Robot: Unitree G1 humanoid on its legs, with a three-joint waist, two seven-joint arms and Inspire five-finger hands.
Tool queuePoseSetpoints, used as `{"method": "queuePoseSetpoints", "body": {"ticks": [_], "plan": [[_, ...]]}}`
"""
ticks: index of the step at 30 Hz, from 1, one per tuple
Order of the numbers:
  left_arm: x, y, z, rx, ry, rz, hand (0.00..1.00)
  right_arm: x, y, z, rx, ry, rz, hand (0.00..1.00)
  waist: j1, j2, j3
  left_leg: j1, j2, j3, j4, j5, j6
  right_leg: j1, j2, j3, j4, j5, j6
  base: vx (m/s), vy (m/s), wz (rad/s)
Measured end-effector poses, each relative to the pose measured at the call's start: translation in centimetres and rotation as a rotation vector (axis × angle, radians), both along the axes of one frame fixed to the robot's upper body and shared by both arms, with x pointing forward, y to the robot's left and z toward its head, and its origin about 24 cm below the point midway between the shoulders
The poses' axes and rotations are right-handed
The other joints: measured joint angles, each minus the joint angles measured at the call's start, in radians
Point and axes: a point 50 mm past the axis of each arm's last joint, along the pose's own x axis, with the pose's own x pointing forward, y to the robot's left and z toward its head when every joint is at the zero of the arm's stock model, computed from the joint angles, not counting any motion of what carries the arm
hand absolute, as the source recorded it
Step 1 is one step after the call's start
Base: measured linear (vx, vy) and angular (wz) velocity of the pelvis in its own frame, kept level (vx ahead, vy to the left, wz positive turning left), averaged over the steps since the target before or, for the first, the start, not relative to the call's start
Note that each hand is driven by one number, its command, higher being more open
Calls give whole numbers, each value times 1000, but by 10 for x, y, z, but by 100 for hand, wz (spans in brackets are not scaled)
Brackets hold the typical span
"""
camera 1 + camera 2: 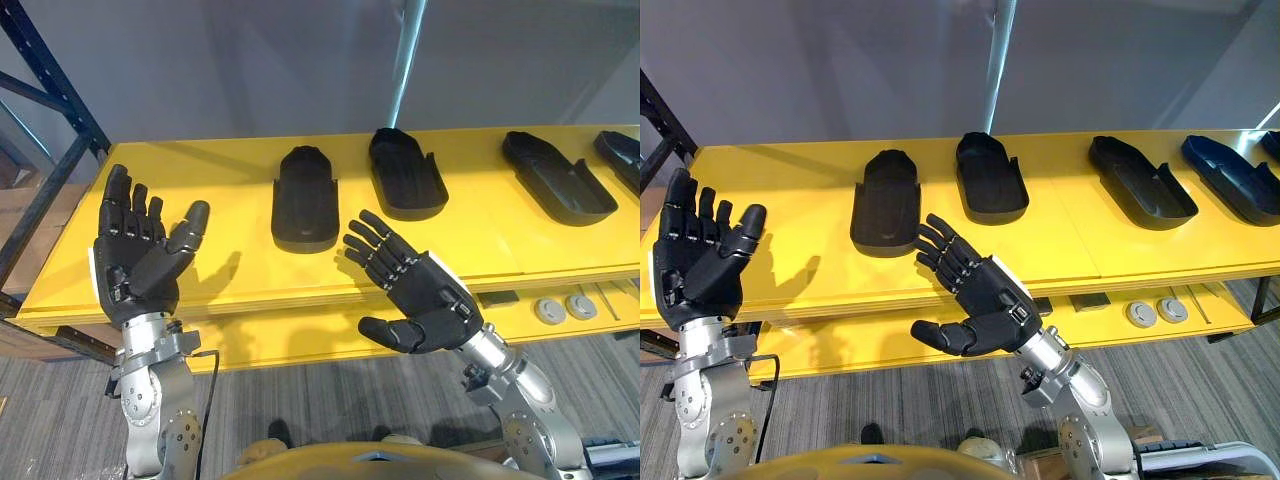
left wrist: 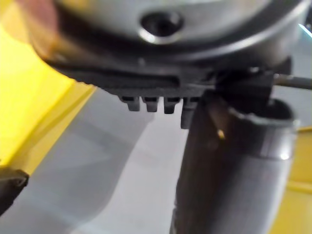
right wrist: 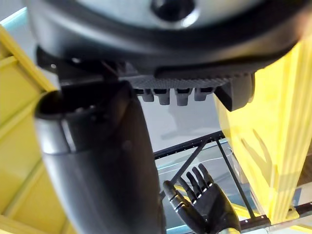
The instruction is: Walk over and take three plastic housings, then place them on the shelf
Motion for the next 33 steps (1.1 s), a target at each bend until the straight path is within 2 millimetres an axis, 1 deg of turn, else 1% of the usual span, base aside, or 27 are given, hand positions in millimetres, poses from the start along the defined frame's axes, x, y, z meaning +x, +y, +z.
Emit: {"method": "queuePoseSetpoints", "body": {"ticks": [4,7,10,13,19,23,26,28,30,33], "plan": [[0,-1,1,7,-6,-20,100,3,15,-14,-14,68,76,100,7,-2,2,-10,-3,-22,0,4,2,0,-1,-13,0,0,0,3,1,13],[1,-3,0,15,6,-35,100,3,24,-20,-49,95,129,100,23,-1,6,-16,-3,-31,0,5,-2,0,-1,-22,1,-1,-2,-9,2,12],[-1,-2,-2,25,21,-32,100,8,28,-22,-81,93,176,100,27,-2,15,-27,-2,-43,0,10,-5,-3,-1,-38,2,-3,-3,-18,-2,15],[-5,-2,-6,23,54,-28,100,13,30,-18,-85,69,189,100,33,1,32,-28,-2,-48,0,14,-4,-1,-1,-44,3,-3,-3,-10,-3,6],[-3,-7,-8,14,71,-49,100,15,33,-17,-128,58,221,100,44,-1,34,-28,-3,-52,3,18,2,2,-1,-49,4,-3,-3,0,0,1],[-1,-9,-10,11,93,-67,100,19,31,-18,-155,70,154,100,47,2,37,-26,-3,-55,3,19,1,3,-1,-51,8,-4,-5,0,0,0],[-2,-9,-12,21,110,-70,100,25,25,-19,-158,77,56,100,49,4,46,-22,-2,-56,3,17,-3,3,-3,-51,20,-10,-7,0,0,0],[-4,-9,-14,34,126,-64,100,32,20,-15,-141,71,-38,100,48,7,62,-21,-1,-56,3,20,-4,2,-3,-50,21,-12,-9,-16,0,0],[-8,-8,-17,33,148,-59,100,36,18,-13,-156,59,-85,100,46,8,63,-20,0,-54,3,20,-4,2,-2,-50,20,-12,-9,0,0,0],[-9,-8,-18,32,152,-58,100,40,14,-11,-162,56,-122,100,48,9,65,-21,0,-57,4,21,-5,2,-1,-51,21,-11,-9,4,-2,2]]}}
